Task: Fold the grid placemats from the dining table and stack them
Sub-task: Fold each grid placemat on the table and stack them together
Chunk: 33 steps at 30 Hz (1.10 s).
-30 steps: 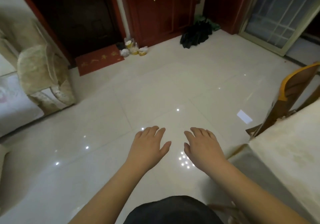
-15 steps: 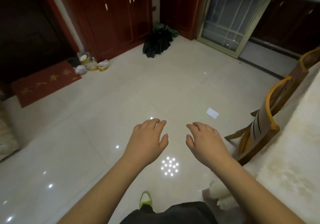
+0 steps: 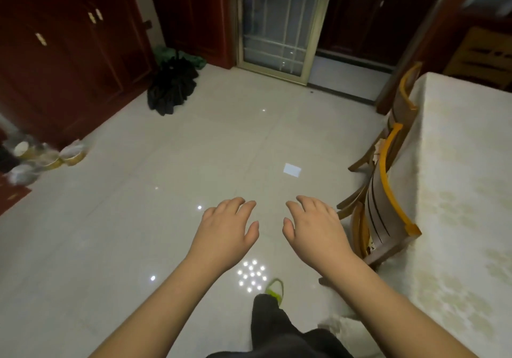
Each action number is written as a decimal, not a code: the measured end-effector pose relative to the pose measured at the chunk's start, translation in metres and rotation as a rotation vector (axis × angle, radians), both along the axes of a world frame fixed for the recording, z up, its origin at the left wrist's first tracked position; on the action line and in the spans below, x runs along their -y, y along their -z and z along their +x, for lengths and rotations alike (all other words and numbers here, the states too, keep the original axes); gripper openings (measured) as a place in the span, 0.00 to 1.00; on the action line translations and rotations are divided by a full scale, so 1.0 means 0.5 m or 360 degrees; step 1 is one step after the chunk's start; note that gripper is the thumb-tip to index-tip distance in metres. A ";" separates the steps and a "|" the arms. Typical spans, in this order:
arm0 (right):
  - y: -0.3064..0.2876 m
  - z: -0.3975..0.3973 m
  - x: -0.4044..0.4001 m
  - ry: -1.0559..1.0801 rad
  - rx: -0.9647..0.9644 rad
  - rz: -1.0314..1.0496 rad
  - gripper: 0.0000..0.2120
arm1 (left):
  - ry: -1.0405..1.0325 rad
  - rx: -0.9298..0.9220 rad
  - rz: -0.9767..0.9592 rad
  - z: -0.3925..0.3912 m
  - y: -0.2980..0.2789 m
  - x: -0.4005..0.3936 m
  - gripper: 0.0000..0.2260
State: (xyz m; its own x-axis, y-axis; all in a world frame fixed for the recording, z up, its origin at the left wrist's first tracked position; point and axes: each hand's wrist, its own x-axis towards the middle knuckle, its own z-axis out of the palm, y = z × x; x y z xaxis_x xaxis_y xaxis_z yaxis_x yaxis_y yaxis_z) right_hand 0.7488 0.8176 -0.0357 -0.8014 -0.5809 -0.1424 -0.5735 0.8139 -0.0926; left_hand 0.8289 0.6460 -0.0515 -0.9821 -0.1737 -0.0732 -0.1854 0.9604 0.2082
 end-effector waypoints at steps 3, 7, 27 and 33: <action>0.012 -0.110 0.021 0.0081 0.0017 -0.0002 0.22 | 0.0053 0.0059 -0.0043 -0.119 0.000 0.023 0.36; 0.002 -0.260 0.031 0.0110 0.0079 -0.0044 0.22 | 0.0093 0.0082 -0.0087 -0.280 -0.020 0.043 0.35; 0.045 -0.895 0.147 0.0520 0.0068 -0.0132 0.22 | 0.0487 -0.0033 -0.0066 -1.027 -0.005 0.190 0.28; 0.044 -1.067 0.218 0.0665 -0.0089 -0.0210 0.16 | 0.0652 -0.0044 -0.0073 -1.233 -0.011 0.250 0.29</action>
